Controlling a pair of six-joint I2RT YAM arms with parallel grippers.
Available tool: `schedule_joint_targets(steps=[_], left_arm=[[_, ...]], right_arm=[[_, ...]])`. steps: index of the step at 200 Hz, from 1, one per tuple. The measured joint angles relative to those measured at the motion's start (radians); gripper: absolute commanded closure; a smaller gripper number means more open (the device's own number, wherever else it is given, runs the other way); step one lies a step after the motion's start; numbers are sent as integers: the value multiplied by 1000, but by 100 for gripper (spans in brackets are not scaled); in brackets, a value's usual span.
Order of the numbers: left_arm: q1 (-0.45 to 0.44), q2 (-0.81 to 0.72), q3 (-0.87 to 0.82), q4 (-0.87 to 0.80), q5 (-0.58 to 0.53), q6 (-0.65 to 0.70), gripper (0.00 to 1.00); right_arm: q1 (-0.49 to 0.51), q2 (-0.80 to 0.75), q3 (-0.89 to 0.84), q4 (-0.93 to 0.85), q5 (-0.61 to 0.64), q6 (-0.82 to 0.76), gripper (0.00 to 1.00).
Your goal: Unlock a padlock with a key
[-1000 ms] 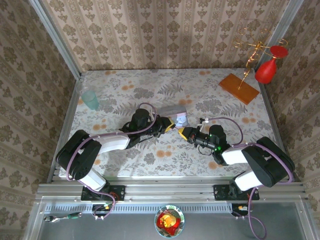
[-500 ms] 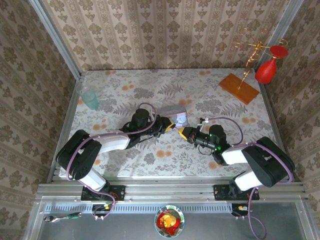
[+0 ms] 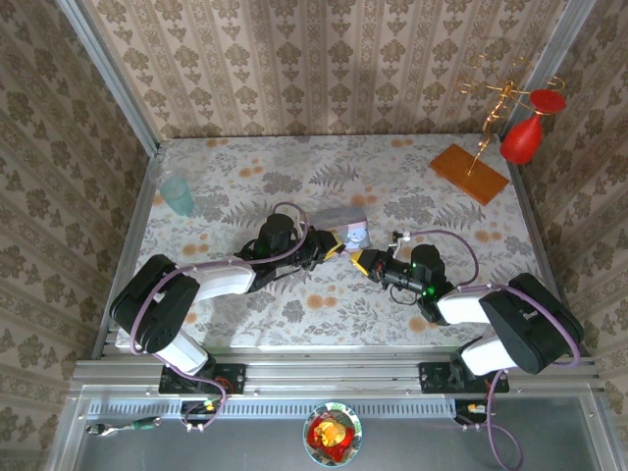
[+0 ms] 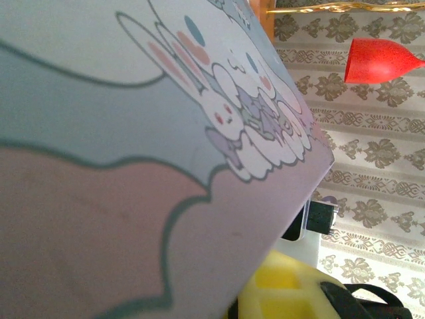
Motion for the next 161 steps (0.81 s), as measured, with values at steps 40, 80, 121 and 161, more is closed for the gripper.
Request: schedule_joint_targets(steps=[40, 80, 121, 161], left_arm=[[-3, 0, 0, -1, -1, 2, 100], [-13, 0, 4, -13, -11, 5, 100], [-20, 0, 9, -10, -16, 6, 100], [-24, 0, 9, 3, -31, 6, 100]], right_arm=[[0, -1, 0, -1, -2, 0, 100], [-28, -1, 6, -19, -50, 0, 100], [-60, 13, 18, -14, -112, 17, 100], [-66, 37, 29, 7, -135, 57, 100]])
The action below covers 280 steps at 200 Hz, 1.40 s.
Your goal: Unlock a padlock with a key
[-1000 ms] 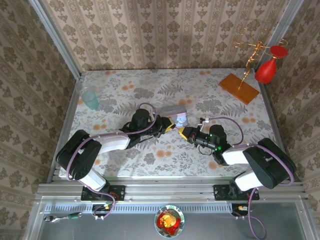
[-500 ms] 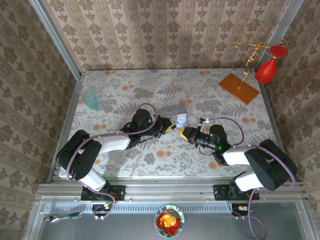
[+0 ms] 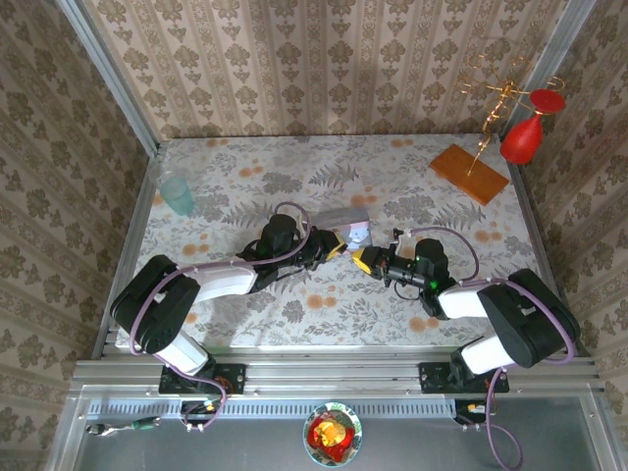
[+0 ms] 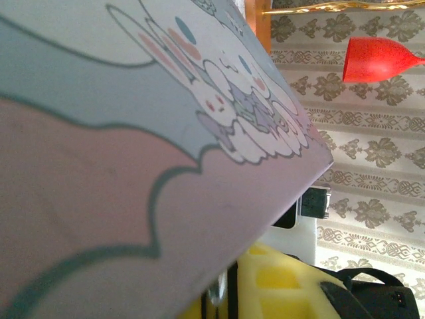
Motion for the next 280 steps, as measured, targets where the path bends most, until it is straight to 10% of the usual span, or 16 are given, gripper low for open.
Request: schedule_joint_targets(steps=[280], left_arm=[[-1, 36, 32, -23, -76, 64, 100]], right_arm=[[0, 62, 89, -78, -20, 122, 100]])
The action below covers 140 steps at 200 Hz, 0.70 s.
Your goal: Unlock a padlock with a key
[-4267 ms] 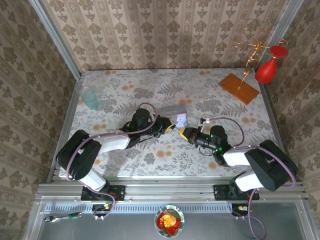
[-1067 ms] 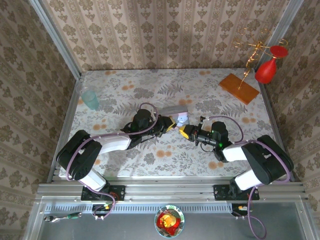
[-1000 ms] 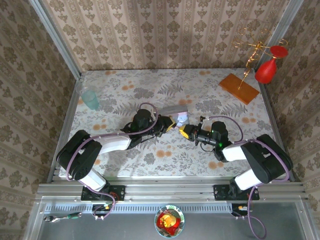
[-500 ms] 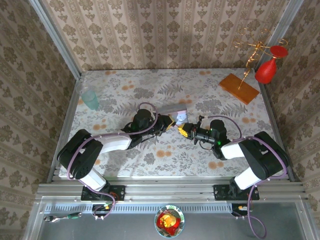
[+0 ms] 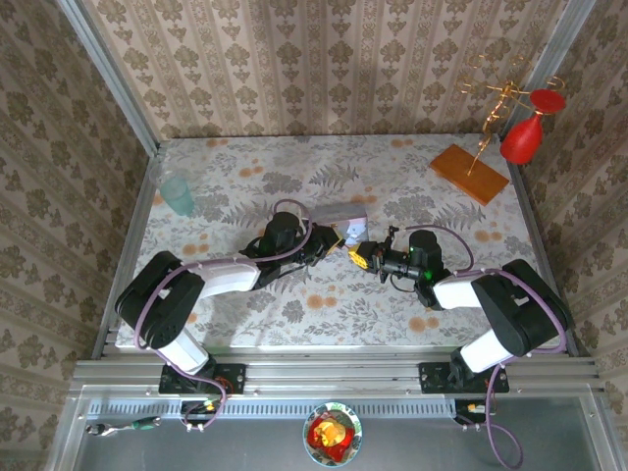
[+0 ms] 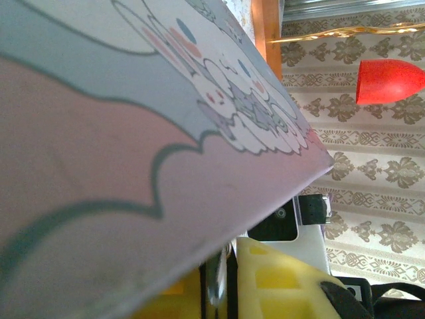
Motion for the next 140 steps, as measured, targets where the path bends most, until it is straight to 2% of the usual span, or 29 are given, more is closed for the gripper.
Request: schedule_joint_targets(steps=[47, 89, 140], left_arm=[[0, 0, 2, -2, -7, 6, 98], [-6, 0, 13, -12, -6, 20, 100], [-24, 0, 22, -10, -6, 20, 100]], right_arm=[[14, 0, 3, -2, -2, -11, 100], [29, -15, 3, -15, -5, -35, 100], [-48, -30, 0, -42, -104, -76, 100]])
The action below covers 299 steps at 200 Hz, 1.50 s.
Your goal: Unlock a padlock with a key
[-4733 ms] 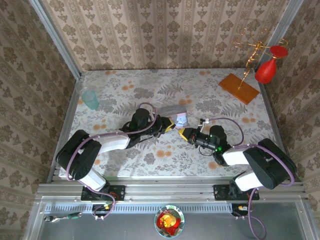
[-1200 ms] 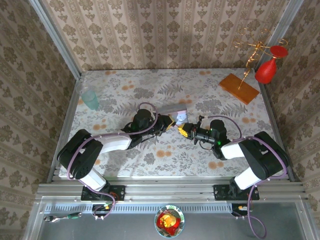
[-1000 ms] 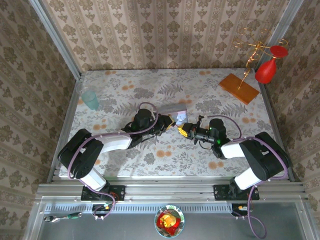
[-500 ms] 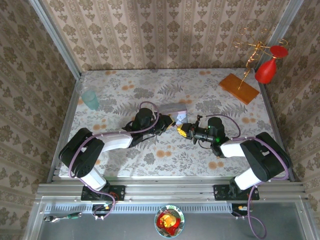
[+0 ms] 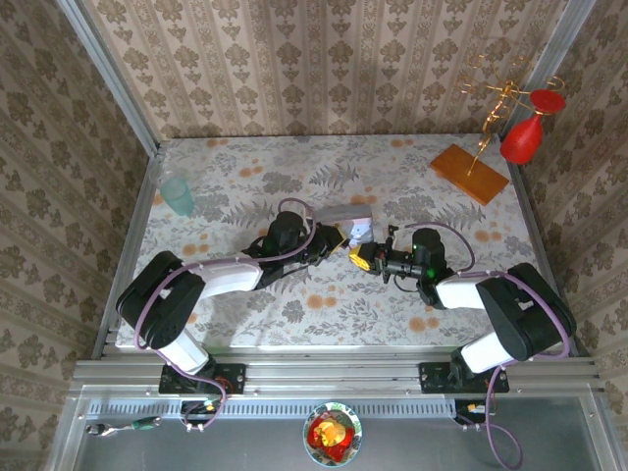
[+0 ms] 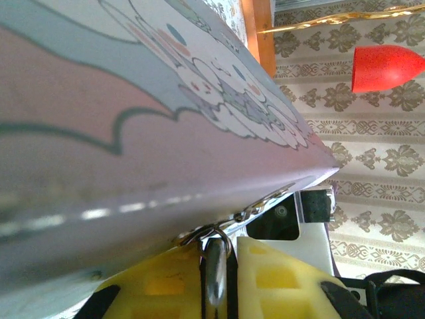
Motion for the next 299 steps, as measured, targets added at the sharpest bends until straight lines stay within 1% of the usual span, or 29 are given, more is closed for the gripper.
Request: schedule_joint_targets(steps=[25, 95, 160, 201, 265, 299], left_arm=[[-3, 0, 0, 0, 1, 0, 100], [-3, 0, 0, -4, 11, 1, 100], [-5, 0, 0, -18, 10, 10, 100], [-5, 7, 0, -21, 6, 10, 100], [-8, 19, 0, -37, -11, 9, 100], [-8, 19, -1, -34, -46, -17, 100]], right_arm=[[-22, 0, 0, -10, -26, -8, 100], [-51, 13, 0, -17, -28, -27, 100], [-52, 47, 8, 5, -21, -22, 100], [-52, 104, 10, 74, -11, 13, 100], [-22, 164, 10, 137, 66, 53, 100], [18, 165, 8, 161, 168, 58, 100]])
